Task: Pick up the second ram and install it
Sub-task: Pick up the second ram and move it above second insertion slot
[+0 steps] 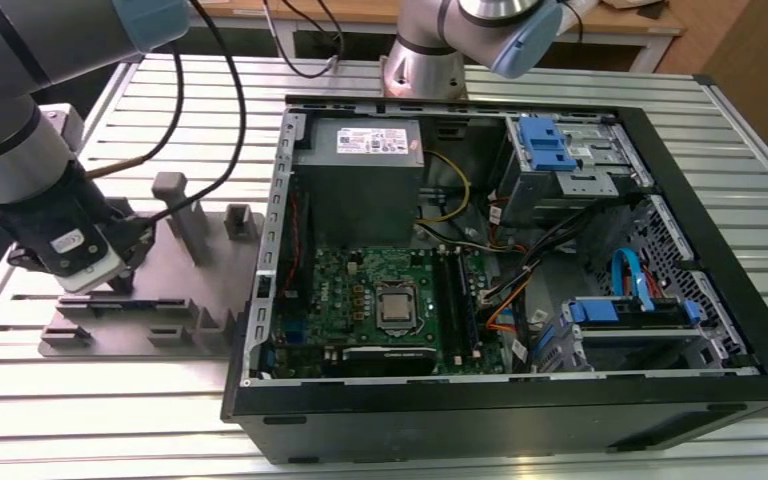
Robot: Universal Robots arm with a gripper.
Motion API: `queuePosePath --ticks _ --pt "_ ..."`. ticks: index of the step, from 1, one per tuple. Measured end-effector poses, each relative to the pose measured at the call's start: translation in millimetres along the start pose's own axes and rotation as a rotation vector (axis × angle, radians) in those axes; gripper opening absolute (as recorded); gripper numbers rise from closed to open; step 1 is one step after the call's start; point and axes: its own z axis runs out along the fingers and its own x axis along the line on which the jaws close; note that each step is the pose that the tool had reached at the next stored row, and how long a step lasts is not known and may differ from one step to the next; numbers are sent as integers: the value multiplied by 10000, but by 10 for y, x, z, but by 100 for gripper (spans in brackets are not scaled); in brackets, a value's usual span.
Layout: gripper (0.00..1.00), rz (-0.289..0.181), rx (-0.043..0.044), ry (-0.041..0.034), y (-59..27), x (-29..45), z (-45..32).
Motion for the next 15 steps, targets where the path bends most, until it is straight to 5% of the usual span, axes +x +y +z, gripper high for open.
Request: queuePosePath --ticks 15 --pt "11 -2324 -71 102 0 0 1"
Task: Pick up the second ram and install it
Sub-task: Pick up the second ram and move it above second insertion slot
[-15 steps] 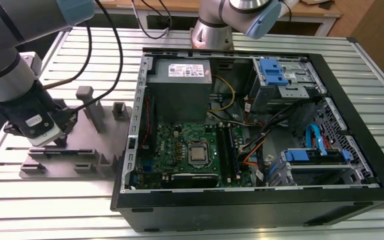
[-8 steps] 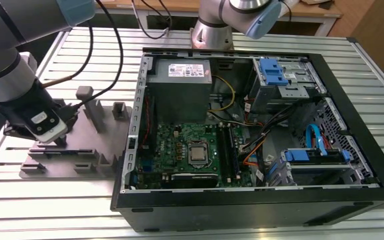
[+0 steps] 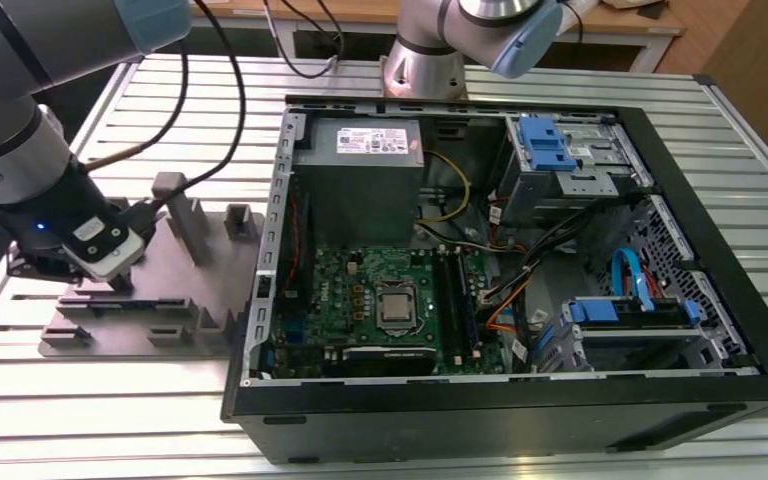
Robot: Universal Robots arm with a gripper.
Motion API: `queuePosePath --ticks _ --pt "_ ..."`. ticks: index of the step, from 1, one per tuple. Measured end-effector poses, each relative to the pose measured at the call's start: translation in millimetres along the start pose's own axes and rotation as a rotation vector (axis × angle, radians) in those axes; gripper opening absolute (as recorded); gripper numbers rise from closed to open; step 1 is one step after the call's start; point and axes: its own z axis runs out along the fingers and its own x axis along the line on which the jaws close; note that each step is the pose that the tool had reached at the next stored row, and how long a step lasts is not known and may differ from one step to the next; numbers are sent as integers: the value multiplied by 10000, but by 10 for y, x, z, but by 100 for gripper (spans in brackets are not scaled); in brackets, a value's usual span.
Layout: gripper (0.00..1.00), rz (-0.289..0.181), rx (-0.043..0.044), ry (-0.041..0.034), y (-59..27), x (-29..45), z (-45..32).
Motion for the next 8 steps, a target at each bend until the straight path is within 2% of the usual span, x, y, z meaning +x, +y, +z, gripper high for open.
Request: queuePosePath --ticks 8 --pt "11 -1093 -32 49 0 0 0"
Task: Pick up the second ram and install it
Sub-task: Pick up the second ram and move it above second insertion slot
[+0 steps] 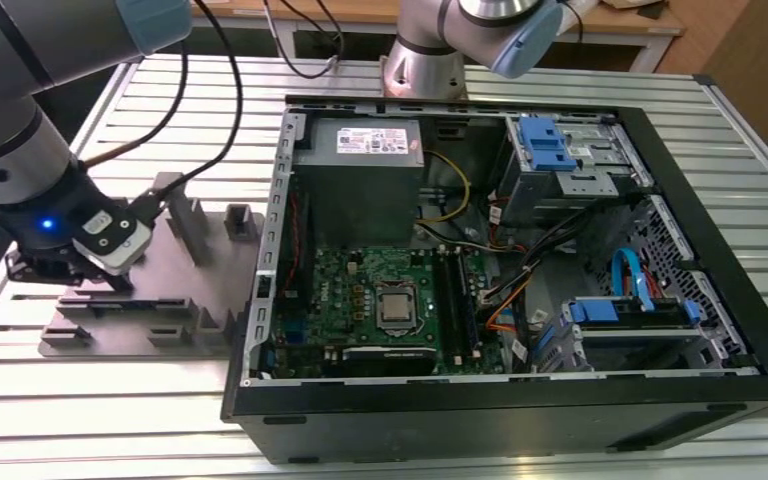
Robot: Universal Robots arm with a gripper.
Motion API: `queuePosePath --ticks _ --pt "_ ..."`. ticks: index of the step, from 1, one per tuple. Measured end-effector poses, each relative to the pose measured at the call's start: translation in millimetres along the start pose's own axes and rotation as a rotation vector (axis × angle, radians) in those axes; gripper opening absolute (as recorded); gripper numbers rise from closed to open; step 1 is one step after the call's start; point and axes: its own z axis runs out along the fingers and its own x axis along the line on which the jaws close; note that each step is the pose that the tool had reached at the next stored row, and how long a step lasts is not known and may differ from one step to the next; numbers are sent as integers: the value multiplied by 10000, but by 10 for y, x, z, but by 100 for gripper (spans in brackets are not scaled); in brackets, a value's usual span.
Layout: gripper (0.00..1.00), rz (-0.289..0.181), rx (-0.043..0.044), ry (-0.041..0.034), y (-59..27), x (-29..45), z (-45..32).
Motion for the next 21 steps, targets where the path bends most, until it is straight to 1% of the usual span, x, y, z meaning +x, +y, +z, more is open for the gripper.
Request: queuePosePath --ticks 9,21 --pt "11 -1244 -35 57 0 0 0" --pt "11 -2698 -77 123 0 0 0"
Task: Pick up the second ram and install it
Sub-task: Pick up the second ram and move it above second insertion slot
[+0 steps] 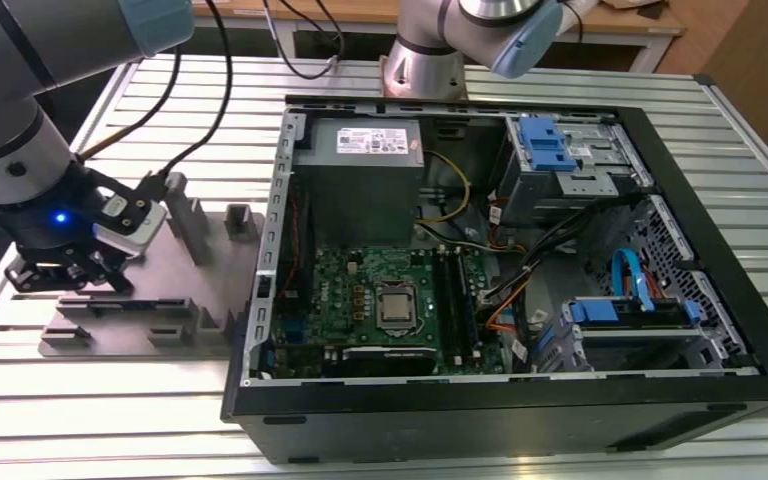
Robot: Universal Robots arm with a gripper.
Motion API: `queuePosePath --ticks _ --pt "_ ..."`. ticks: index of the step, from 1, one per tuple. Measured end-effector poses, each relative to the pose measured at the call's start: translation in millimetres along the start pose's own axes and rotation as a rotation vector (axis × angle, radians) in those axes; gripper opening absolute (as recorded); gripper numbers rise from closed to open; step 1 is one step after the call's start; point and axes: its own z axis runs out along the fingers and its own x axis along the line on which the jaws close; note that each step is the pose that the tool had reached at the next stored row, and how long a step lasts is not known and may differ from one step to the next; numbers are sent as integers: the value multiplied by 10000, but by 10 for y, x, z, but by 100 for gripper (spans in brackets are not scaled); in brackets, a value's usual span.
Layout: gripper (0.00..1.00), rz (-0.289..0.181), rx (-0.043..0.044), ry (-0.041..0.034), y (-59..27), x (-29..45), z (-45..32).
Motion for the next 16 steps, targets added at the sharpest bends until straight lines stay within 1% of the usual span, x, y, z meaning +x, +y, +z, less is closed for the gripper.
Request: queuePosePath --ticks 8,16 --pt "11 -807 -28 31 0 0 0" --pt "11 -1319 -44 53 0 0 0"
